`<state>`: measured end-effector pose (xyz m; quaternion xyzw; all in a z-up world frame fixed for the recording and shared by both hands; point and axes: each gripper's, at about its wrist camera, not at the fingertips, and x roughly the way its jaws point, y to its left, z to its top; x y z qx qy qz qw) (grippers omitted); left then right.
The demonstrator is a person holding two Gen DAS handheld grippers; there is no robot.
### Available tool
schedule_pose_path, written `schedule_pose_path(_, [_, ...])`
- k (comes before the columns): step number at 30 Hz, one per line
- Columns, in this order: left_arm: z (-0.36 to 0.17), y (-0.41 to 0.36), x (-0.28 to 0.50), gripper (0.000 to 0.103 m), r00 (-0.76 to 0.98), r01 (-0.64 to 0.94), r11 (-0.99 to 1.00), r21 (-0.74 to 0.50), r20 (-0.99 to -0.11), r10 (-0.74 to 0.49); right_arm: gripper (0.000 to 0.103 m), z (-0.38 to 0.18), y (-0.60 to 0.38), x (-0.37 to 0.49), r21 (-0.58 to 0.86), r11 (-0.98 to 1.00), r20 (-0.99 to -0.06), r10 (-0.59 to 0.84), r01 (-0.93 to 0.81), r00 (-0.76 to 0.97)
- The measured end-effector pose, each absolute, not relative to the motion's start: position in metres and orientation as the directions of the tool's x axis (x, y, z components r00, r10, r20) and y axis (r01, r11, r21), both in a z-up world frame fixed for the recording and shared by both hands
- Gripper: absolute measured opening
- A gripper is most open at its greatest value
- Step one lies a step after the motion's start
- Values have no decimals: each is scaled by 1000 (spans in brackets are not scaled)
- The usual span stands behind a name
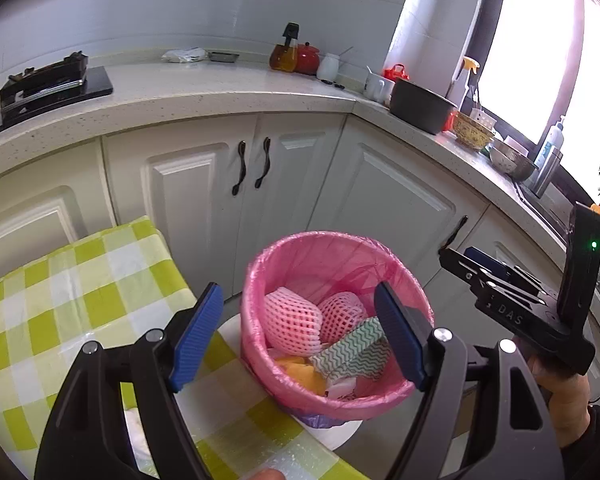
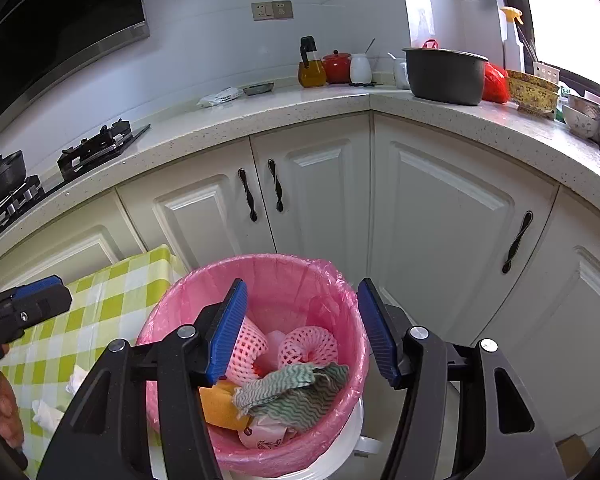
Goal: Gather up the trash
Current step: 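Open the left tool over the bin while the right tool releases the green cloth, then move both open tools back over the white tissues on the table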
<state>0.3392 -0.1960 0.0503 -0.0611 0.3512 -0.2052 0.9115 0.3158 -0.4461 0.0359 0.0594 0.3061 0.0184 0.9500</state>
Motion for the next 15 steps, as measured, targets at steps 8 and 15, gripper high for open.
schedule_pose_path(8, [63,-160,314,76,710,292,928,-231,-598,-372,56,43,-438,295,114,994,-559,60,5,827])
schedule_pose_path(15, [70,-127,283,77,746,245,943,-223,-578,-331,66,47,-420,267,107,994,-539,62,-5,840])
